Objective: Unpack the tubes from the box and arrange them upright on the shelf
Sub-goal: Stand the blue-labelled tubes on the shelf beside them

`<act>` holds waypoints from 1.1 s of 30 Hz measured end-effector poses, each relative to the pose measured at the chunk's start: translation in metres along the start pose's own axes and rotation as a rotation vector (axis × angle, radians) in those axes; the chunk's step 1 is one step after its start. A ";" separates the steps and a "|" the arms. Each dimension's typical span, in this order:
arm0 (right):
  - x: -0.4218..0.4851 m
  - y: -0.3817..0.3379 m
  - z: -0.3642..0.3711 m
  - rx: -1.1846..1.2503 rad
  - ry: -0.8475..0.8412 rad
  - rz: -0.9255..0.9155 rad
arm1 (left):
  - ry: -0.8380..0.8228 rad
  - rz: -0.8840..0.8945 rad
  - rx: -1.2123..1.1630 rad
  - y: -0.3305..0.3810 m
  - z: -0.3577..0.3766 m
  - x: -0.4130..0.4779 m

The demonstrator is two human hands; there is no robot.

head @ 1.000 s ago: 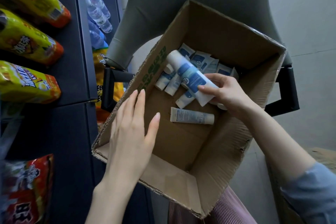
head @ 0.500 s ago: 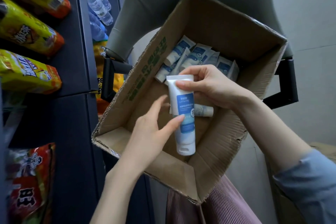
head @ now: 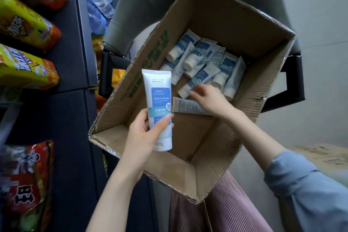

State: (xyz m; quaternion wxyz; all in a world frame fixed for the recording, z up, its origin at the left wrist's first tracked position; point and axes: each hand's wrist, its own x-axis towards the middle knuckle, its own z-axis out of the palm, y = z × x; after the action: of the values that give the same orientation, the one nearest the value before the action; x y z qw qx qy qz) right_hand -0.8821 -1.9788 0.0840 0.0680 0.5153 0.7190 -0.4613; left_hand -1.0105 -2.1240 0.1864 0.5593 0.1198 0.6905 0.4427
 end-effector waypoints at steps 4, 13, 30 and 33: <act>-0.004 0.024 0.037 -0.392 -0.218 0.101 | 0.064 -0.010 -0.031 -0.002 -0.008 -0.002; 0.006 0.037 0.060 -0.824 -0.257 0.048 | 0.062 -0.022 -0.068 -0.010 -0.016 -0.003; -0.043 0.004 0.051 0.117 -0.267 0.187 | 0.178 0.140 -0.079 -0.014 -0.058 -0.041; -0.079 -0.020 0.035 0.573 -0.340 0.188 | 0.191 0.179 -0.078 -0.009 -0.066 -0.062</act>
State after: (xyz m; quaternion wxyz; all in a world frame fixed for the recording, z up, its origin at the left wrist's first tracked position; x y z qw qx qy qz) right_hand -0.8754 -2.0587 0.1213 0.0817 0.4932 0.4881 -0.7154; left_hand -1.0446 -2.2016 0.2202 0.4536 0.1164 0.7093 0.5269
